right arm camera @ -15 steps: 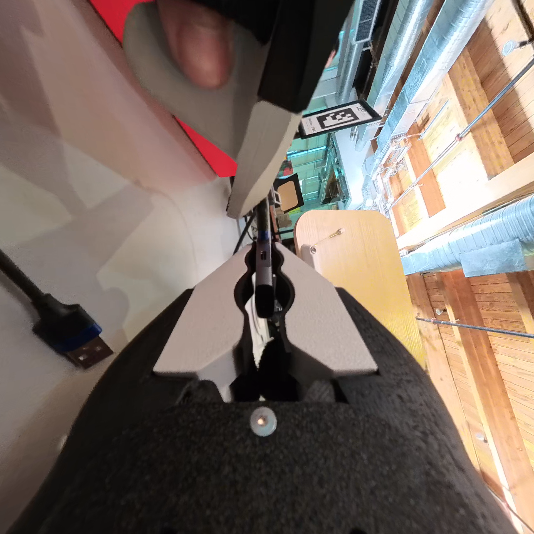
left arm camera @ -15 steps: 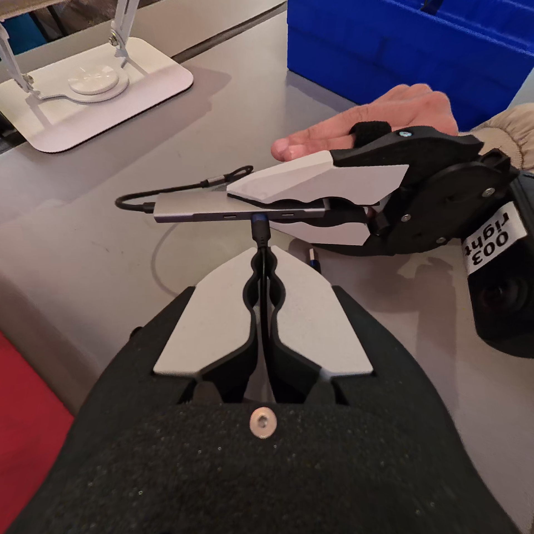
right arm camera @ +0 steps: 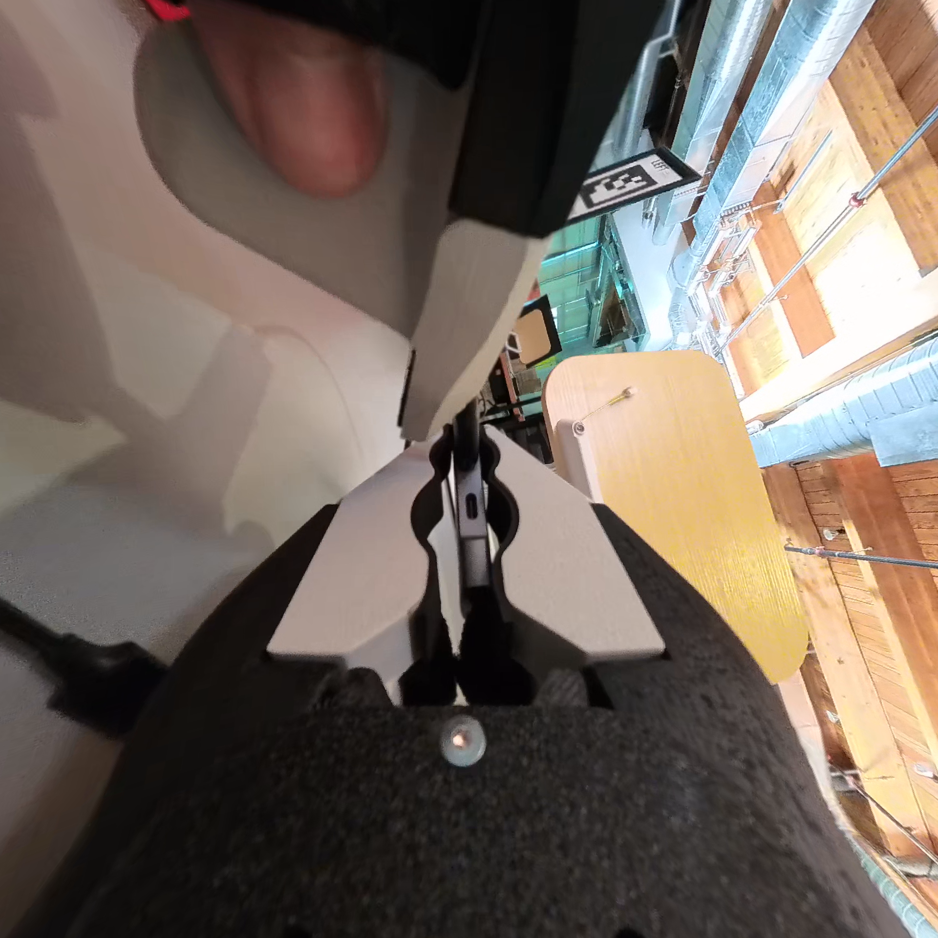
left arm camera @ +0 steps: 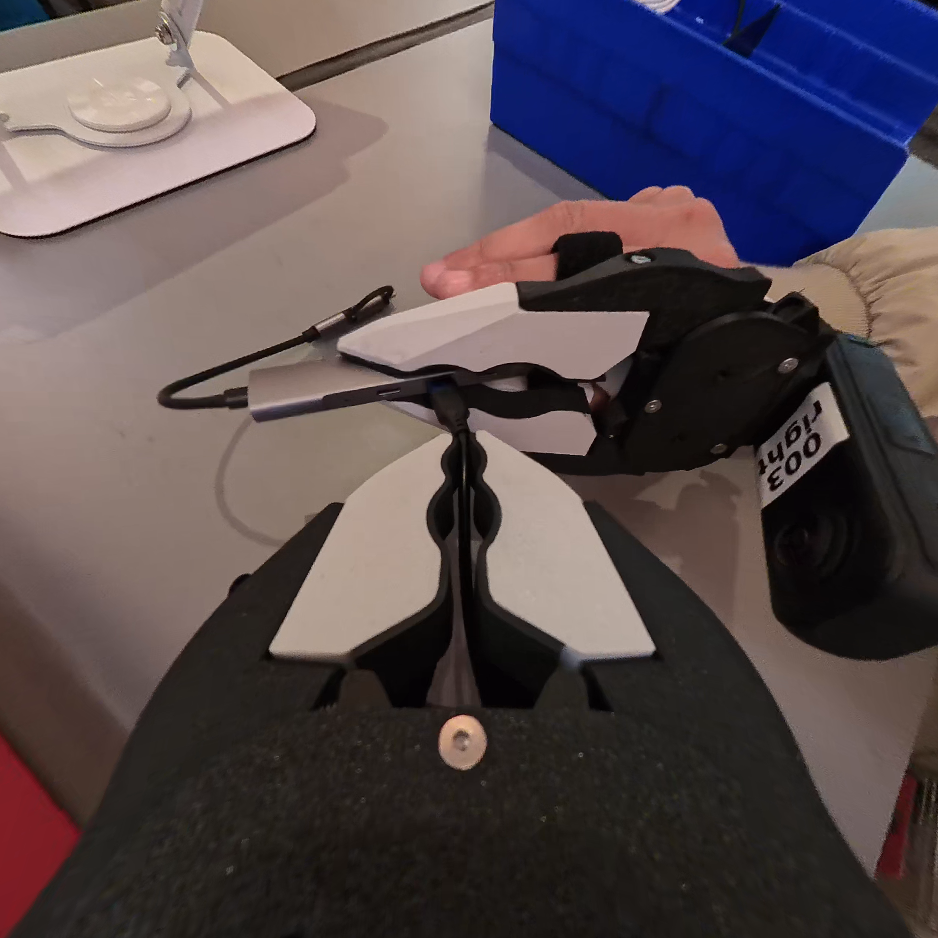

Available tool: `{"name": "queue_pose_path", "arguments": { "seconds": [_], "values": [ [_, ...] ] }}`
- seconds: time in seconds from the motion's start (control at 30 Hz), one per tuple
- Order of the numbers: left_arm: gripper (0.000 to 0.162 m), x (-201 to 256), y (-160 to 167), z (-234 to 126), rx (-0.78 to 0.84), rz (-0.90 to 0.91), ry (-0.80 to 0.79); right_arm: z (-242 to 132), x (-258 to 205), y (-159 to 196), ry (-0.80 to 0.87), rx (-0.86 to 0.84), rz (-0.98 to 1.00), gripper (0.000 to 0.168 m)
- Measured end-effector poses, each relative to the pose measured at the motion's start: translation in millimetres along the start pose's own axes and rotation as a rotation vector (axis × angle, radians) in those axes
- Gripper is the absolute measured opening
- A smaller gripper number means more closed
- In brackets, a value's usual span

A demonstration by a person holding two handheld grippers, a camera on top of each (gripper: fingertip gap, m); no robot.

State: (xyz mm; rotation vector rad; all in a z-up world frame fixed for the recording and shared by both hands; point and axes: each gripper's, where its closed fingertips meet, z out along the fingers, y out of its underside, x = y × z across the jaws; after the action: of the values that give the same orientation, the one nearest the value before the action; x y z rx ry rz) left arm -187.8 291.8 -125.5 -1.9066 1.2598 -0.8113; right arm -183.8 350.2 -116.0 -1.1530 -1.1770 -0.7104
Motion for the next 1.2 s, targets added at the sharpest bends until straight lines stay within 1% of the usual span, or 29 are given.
{"name": "queue_pose_path", "arguments": {
  "seconds": [0.07, 0.33, 0.47, 0.5, 0.53, 0.6, 0.67, 0.8, 0.9, 0.93, 1.0, 1.07, 1.13, 1.2],
  "values": [
    [0.002, 0.0, -0.9, -1.6, 0.012, -0.018, 0.022, -0.6, 2.4, 0.8, 0.013, 0.014, -0.002, 0.008],
    [0.002, 3.3, -1.2, -6.9, -0.001, 0.016, 0.091, -4.8, 6.3, -3.5, 0.02, 0.086, -0.003, 0.008],
    [0.014, 6.1, -2.7, -14.7, 0.013, -0.003, 0.081, -4.1, 5.8, 0.1, 0.004, 0.069, 0.012, 0.007],
    [0.027, 5.5, -0.5, -22.8, 0.011, -0.007, 0.058, -3.9, 6.4, 3.1, 0.006, 0.061, 0.008, 0.007],
    [0.033, 4.7, 3.5, -34.0, 0.011, -0.006, 0.032, -4.2, 7.5, 6.0, 0.009, 0.058, 0.012, 0.007],
    [0.033, 4.4, 12.3, -63.9, 0.055, -0.011, -0.01, -4.7, 12.0, 10.3, 0.014, 0.064, 0.05, 0.007],
    [0.033, -3.3, 29.3, -96.5, 0.1, -0.049, -0.08, -3.5, 15.8, 15.6, 0.01, 0.069, 0.126, 0.007],
    [0.031, -50.0, 72.4, -163.0, 0.102, -0.186, -0.246, 0.7, 14.5, 25.7, -0.016, 0.059, 0.207, 0.007],
    [0.03, -97.5, 91.6, -196.0, -0.033, -0.217, -0.335, 3.5, 10.2, 25.9, -0.043, 0.058, 0.238, 0.007],
    [0.03, -114.6, 88.6, -203.7, -0.061, -0.206, -0.374, 4.0, 8.8, 25.3, -0.049, 0.059, 0.238, 0.007],
    [0.03, -140.6, 79.0, -207.7, -0.144, -0.154, -0.396, 4.3, 6.9, 24.3, -0.054, 0.06, 0.226, 0.007],
    [0.033, -163.9, 76.5, -200.3, -0.315, -0.096, -0.409, 3.7, 5.8, 23.7, -0.058, 0.061, 0.22, 0.007],
    [0.033, -190.7, 74.4, -186.1, -0.446, -0.027, -0.443, 3.0, 5.2, 23.5, -0.063, 0.065, 0.223, 0.007],
    [0.036, -209.3, 84.9, -166.0, -0.588, -0.052, -0.413, 2.7, 5.7, 24.1, -0.066, 0.065, 0.234, 0.007]
  ]
}}
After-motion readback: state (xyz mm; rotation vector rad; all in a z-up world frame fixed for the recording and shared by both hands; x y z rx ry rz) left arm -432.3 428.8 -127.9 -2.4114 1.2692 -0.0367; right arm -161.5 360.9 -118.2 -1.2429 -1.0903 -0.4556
